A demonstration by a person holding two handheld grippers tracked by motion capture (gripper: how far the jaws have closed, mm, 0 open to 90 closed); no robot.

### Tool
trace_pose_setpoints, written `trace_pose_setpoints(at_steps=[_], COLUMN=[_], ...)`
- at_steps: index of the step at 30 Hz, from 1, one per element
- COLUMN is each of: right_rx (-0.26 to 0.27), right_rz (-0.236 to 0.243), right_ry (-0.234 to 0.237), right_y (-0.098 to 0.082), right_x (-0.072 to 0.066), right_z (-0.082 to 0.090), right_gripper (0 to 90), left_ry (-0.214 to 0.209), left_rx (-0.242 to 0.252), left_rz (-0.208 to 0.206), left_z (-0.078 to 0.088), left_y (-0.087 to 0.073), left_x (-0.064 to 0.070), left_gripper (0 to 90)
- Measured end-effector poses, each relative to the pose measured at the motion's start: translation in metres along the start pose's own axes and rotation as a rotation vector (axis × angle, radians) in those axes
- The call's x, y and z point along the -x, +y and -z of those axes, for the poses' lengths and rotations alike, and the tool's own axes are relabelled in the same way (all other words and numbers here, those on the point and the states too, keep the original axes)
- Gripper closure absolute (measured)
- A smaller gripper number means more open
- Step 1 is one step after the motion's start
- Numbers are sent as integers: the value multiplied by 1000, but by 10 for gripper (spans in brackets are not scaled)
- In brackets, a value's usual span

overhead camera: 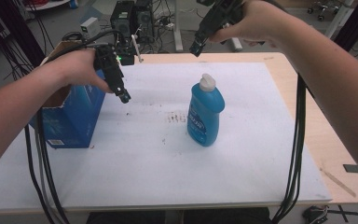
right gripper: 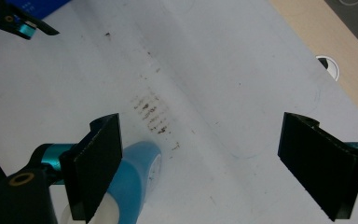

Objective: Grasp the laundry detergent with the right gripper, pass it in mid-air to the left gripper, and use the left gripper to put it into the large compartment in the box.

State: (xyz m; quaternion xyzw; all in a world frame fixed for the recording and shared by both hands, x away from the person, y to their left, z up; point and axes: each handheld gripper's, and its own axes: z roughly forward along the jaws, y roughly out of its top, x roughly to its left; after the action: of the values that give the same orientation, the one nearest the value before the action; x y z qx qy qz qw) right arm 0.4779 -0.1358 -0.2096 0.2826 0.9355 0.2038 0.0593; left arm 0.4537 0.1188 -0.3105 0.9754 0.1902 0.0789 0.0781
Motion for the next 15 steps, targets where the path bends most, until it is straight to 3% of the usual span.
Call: trace_pose_setpoints(at_steps=[1, 3, 8, 15], right_rx=[38, 60, 91, 177], right_rz=[-1, -3, -3, 5], right_ry=[8, 12, 8, 24], right_y=[-12, -20, -38, -71], right_x=[-3, -4, -10, -26], right_z=[12, 18, 28, 40], right_gripper=[133, 133, 133, 133], left_ry=[0, -1, 3, 3], left_rx=[1, 3, -1, -1], left_rz=[-1, -2, 1, -2], left_z=[1, 1, 2, 3], left_y=[0, -1, -2, -1], left_x=[0, 0, 1, 3], left_gripper=[158, 158, 158, 158])
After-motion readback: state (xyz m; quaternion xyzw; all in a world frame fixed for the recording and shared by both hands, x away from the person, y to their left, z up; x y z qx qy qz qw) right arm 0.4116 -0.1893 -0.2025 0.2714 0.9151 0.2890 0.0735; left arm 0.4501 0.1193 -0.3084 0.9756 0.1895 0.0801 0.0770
